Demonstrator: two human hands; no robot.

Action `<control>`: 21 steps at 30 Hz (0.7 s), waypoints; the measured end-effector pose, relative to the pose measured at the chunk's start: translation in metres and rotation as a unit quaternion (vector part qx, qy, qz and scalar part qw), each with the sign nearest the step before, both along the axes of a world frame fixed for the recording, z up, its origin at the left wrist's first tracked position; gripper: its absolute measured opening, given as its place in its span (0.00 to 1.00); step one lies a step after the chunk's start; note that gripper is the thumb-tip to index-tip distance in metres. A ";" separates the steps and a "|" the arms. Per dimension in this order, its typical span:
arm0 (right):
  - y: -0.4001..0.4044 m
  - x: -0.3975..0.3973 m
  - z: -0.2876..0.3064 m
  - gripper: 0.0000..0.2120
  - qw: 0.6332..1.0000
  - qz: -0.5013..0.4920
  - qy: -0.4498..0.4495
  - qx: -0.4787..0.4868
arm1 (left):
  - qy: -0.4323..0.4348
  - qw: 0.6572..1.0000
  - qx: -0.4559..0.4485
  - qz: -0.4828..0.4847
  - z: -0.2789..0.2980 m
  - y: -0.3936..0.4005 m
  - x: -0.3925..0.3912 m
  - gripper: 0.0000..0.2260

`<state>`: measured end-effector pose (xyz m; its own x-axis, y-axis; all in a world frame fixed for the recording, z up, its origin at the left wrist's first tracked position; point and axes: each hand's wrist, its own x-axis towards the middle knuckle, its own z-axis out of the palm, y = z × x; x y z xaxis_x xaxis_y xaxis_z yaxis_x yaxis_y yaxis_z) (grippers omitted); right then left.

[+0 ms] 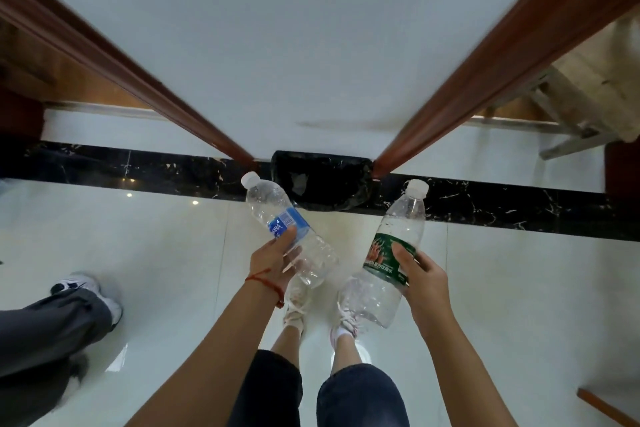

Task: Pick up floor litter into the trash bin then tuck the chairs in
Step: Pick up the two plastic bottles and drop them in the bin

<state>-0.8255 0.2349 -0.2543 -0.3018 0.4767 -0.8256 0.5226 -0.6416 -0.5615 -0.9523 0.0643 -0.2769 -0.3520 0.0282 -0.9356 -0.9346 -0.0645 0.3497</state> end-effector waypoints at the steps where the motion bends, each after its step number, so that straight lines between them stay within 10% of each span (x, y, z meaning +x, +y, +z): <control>1: 0.001 0.002 -0.004 0.18 1.000 -0.004 -0.001 -0.002 | -0.005 1.000 -0.007 0.004 -0.006 0.001 -0.001 0.08; 21: 0.014 -0.009 -0.050 0.20 1.000 -0.009 -0.010 -0.005 | 0.015 0.997 -0.046 -0.066 -0.073 0.062 -0.058 0.19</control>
